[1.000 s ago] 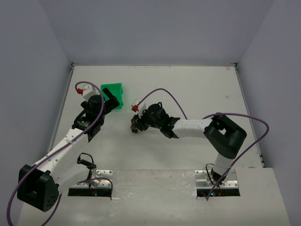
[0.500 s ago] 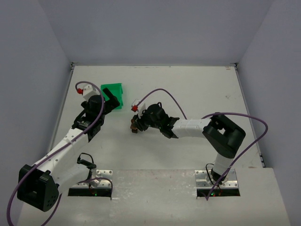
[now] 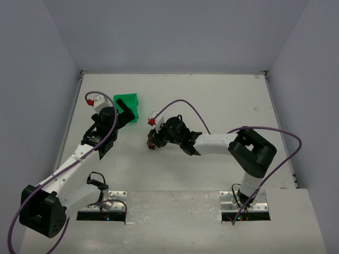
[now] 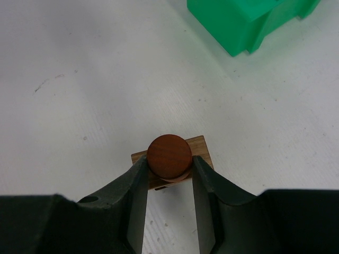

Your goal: Build the wood block tower

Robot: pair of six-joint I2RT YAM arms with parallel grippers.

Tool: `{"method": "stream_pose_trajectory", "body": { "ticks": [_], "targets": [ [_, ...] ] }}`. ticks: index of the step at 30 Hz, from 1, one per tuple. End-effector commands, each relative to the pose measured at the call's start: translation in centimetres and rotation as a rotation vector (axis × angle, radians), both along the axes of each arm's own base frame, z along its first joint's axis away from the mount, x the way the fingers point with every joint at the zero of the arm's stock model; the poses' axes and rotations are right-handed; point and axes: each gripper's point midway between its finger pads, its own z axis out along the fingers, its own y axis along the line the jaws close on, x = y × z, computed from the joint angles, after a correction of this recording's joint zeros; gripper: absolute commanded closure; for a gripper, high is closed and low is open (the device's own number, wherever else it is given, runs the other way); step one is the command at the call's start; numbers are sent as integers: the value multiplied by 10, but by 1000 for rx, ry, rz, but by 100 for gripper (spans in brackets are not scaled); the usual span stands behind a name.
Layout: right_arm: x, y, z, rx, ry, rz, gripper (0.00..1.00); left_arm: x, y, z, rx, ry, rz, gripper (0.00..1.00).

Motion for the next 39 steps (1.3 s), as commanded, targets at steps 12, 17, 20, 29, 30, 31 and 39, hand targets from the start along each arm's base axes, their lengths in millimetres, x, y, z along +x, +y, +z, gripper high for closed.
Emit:
{"method": "stream_pose_trajectory", "body": {
  "ticks": [12,17,20,29,30,31,39],
  "targets": [
    [5,6,29,66,-66,-7,44,5,1,8,-9,-46,0,0],
    [10,3,35,72,-86,-38,31,5,1,9,-11,-49,-2,0],
    [10,0,50,91,-111,-46,17,4,1,10,-9,-48,-2,0],
    [2,-44,94,90,-200,-138,1,3,2,11,-6,-45,0,0],
    [3,-56,94,74,-197,-187,1,2,2,11,-8,-45,-1,0],
    [3,-64,95,66,-192,-217,1,2,1,11,-10,-46,-3,0],
    [-3,-223,49,-228,39,-1078,1,1,-2,14,-18,-51,-24,0]
  ]
}}
